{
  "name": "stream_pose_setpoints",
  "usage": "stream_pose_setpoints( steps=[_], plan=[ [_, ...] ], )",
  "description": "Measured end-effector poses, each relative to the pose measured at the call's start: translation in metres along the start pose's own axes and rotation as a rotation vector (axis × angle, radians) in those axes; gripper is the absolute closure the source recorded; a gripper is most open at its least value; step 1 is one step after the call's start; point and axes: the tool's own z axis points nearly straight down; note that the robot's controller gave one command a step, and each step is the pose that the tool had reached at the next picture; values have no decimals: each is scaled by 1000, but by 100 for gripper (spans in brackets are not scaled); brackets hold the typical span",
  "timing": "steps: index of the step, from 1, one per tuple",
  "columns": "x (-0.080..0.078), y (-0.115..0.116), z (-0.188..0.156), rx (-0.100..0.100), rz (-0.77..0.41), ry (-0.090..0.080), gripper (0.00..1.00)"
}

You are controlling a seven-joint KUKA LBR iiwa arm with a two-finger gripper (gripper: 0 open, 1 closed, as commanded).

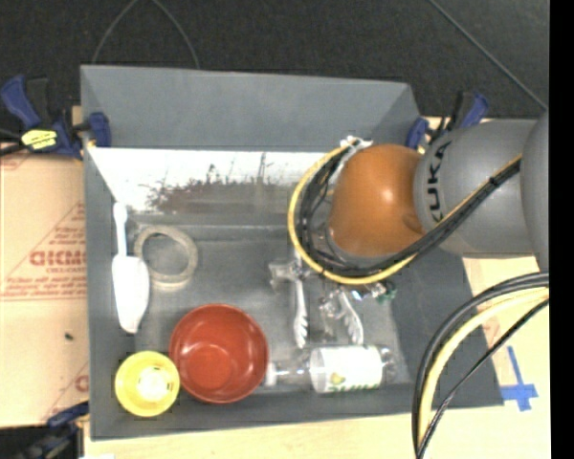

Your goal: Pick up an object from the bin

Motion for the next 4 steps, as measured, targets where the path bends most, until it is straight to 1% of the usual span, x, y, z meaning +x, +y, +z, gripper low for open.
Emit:
stream_pose_setpoints(
  steps=[1, 2, 3, 4],
  plan=[
    [-22, 2, 5, 14, -575, -11, 0],
    [-1, -1, -1, 2, -20, -3, 100],
    [-1, -1, -1, 2, -20, -3, 100],
    [0, 0, -12, 0, -20, 0, 100]
  ],
)
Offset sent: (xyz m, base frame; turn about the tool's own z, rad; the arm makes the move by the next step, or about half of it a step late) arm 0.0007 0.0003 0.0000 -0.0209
